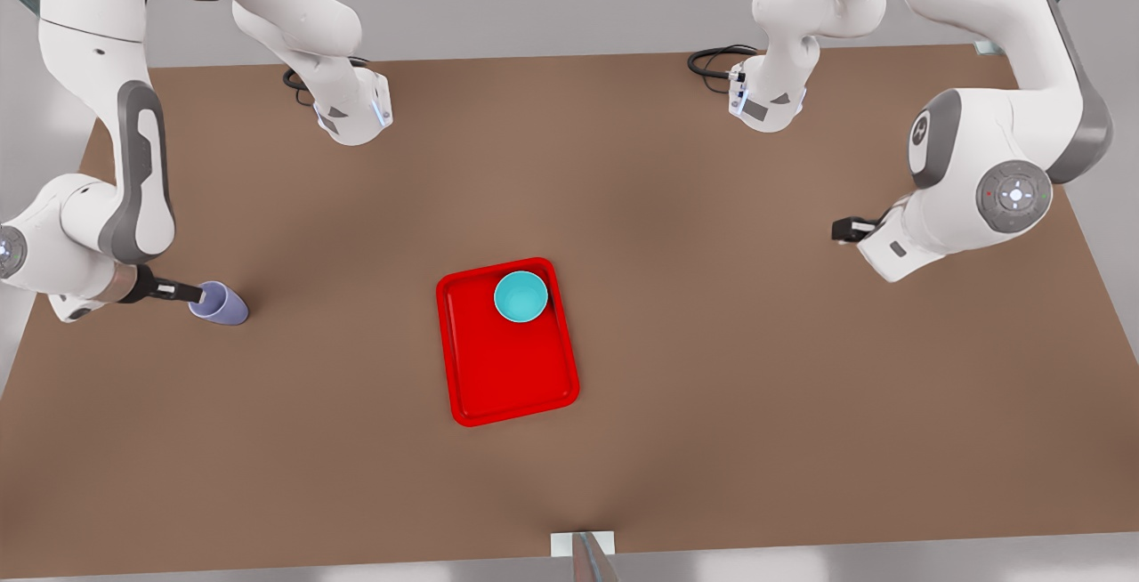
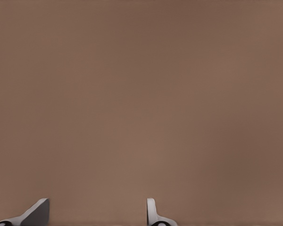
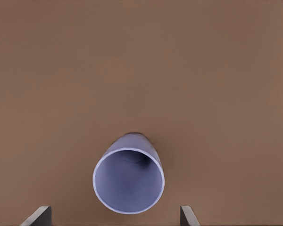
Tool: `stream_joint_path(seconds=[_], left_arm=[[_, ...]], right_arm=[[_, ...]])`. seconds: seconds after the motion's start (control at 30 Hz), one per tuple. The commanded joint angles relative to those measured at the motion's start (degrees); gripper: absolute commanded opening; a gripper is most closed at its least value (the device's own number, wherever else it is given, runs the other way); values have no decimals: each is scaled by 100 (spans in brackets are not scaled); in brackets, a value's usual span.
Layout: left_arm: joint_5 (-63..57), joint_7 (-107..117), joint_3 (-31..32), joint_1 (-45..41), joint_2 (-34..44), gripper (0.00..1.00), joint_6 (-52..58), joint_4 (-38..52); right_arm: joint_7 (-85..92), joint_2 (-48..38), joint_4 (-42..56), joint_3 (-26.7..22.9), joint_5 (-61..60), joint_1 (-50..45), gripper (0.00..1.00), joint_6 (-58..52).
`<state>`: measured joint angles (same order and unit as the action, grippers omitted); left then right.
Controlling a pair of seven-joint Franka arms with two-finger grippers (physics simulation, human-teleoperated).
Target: Place the bowl on the tray with the left arm and the cup on the tray with the right arm
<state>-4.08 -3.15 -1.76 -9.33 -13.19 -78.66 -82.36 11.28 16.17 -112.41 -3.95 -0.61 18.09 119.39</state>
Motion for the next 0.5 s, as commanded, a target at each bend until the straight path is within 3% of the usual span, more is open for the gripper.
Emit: stream_joint_path(seconds=[0.0, 0.23, 0.47], left_arm=[[-5, -2, 0, 1, 1, 100, 9, 1], [-14, -2, -9, 1, -8, 100, 9, 10], [-5, 7, 0, 1, 19, 100, 70, 18]], right_arm=[[171, 44, 0, 0, -9, 27, 100, 40], [594, 307, -650, -71, 8, 274, 100, 1095], [673, 334, -677, -141, 8, 344, 100, 1103]])
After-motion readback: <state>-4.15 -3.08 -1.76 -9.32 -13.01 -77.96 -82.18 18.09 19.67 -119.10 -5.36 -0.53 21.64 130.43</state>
